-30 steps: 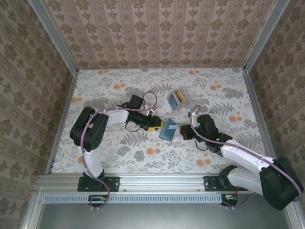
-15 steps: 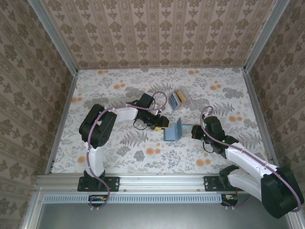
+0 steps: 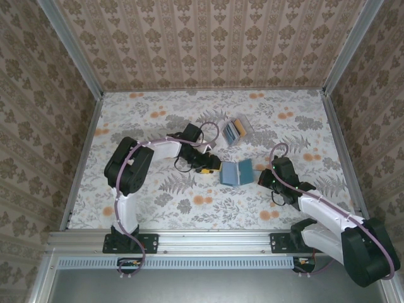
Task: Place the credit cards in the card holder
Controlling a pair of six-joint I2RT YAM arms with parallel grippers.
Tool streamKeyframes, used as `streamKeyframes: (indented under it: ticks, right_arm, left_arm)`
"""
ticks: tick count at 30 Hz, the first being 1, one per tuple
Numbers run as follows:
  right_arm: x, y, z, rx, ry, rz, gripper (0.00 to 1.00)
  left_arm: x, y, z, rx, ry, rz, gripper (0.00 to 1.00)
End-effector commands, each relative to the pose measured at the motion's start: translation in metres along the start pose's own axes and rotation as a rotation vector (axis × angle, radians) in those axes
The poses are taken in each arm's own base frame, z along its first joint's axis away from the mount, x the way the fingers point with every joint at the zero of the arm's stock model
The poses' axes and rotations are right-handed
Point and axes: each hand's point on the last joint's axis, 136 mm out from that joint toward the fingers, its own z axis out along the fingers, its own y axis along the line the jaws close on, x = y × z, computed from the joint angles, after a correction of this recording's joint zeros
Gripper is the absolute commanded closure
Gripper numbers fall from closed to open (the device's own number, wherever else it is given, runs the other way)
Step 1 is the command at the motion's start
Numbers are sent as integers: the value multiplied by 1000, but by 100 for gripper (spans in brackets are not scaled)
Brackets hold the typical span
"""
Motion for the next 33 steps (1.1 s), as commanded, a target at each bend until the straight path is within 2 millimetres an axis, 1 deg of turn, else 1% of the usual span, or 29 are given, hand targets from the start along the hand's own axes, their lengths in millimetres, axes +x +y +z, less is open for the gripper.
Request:
streamKeyframes:
  ticks: [1, 3, 5, 7, 8, 9, 11, 12, 14, 15, 19, 20, 22, 24, 26, 28, 31, 33]
  right_arm:
    - [-5, 3, 1, -11, -16, 7, 100]
    - [-5, 2, 1, -8, -18, 2, 100]
    - [-4, 1, 2, -4, -15, -5, 100]
    - [-3, 2, 2, 0, -1, -14, 100]
    - [-3, 3, 3, -3, 5, -15, 100]
    - [-2, 6, 4, -17, 12, -20, 100]
    - [-1, 10, 5, -34, 27, -36, 89]
    - [-1, 10, 4, -32, 33, -55, 88]
    - [-5, 13, 1, -25, 37, -100, 85]
    - [-8, 16, -2, -28, 33, -134, 81]
    - [-21, 28, -17, -58, 1, -278, 60]
    - [-25, 34, -22, -74, -7, -304, 55]
    - [-28, 52, -30, -147, 11, -352, 45]
    - [-26, 72, -35, -232, 51, -403, 42]
    - [-25, 84, -39, -281, 89, -413, 41]
    - [-16, 105, -43, -395, 144, -435, 41]
    - [-2, 129, -37, -504, 217, -400, 37]
    - [8, 144, -29, -590, 296, -325, 32]
  left_arm:
    - [-4, -12, 4, 31, 13, 21, 45]
    - [-5, -14, 6, 46, 13, 25, 49]
    - [-6, -13, 6, 47, 14, 22, 61]
    - [-8, -11, 3, 29, 5, 12, 80]
    - [-10, -11, 0, 25, -5, 13, 87]
    - [-11, -13, -3, 32, -14, 19, 90]
    - [-12, -18, -9, 47, -25, 29, 97]
    - [-13, -21, -12, 54, -30, 31, 100]
    - [-13, -28, -16, 73, -30, 31, 100]
    - [-13, -30, -18, 76, -34, 28, 100]
    - [-13, -34, -25, 84, -45, 11, 100]
    - [-14, -38, -27, 95, -47, 7, 100]
    - [-15, -42, -31, 112, -47, 4, 100]
    - [-13, -44, -34, 106, -44, 7, 100]
    - [-11, -43, -35, 97, -44, 6, 100]
    - [-10, -42, -35, 100, -48, 0, 100]
    - [-10, -42, -34, 112, -51, -2, 100]
    - [-12, -42, -34, 114, -57, -6, 100]
